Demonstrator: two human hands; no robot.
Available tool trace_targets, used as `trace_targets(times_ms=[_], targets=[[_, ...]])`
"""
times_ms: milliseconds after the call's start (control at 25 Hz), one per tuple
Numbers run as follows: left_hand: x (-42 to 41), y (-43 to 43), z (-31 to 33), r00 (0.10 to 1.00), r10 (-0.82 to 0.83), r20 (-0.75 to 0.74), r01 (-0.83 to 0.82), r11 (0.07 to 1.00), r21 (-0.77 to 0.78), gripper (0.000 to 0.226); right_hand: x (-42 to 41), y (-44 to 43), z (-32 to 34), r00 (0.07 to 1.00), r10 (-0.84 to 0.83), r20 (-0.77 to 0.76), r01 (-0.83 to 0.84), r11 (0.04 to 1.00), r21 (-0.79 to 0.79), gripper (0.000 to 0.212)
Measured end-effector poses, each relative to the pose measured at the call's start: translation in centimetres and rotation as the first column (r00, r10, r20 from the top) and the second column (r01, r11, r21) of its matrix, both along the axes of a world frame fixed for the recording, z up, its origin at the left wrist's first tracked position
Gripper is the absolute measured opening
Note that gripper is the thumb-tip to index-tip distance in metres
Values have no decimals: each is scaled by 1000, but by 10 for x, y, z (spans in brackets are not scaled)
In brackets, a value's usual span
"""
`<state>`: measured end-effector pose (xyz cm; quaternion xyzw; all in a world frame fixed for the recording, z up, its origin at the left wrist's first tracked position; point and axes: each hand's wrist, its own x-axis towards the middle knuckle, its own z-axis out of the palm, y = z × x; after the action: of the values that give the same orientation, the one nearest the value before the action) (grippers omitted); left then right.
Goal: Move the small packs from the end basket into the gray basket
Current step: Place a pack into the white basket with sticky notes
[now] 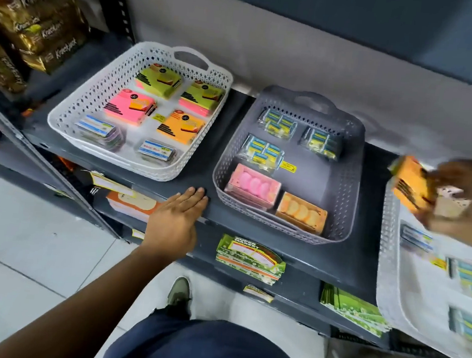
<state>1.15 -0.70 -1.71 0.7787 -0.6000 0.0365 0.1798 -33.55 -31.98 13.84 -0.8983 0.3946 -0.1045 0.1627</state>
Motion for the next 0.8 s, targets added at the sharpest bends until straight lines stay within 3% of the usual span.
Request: trace_targets(times_ms=[40,120,280,440,680,800], targets=[[4,-1,0,1000,-12,7,12,1000,-6,56,63,26,31,999,-20,-32,20,1000,-11,78],[9,0,-2,999,-40,13,40,999,-3,59,117,42,29,999,8,50,-8,1000,-2,75],[9,6,-6,995,-94,16,94,995,18,58,253,47,14,984,169,-62,-170,985,-24,73],[8,8,-6,993,-114,13,113,992,47,63,358,79,-5,936,312,-163,-332,937,-112,93],[13,8,-3,991,-134,-8,134,990,35,63,414,103,-32,889,343,-304,-402,902,-159,107],[13,7,-2,990,-140,-16,140,990,25,62,421,100,-42,874,344,-342,-397,913,-95,95]])
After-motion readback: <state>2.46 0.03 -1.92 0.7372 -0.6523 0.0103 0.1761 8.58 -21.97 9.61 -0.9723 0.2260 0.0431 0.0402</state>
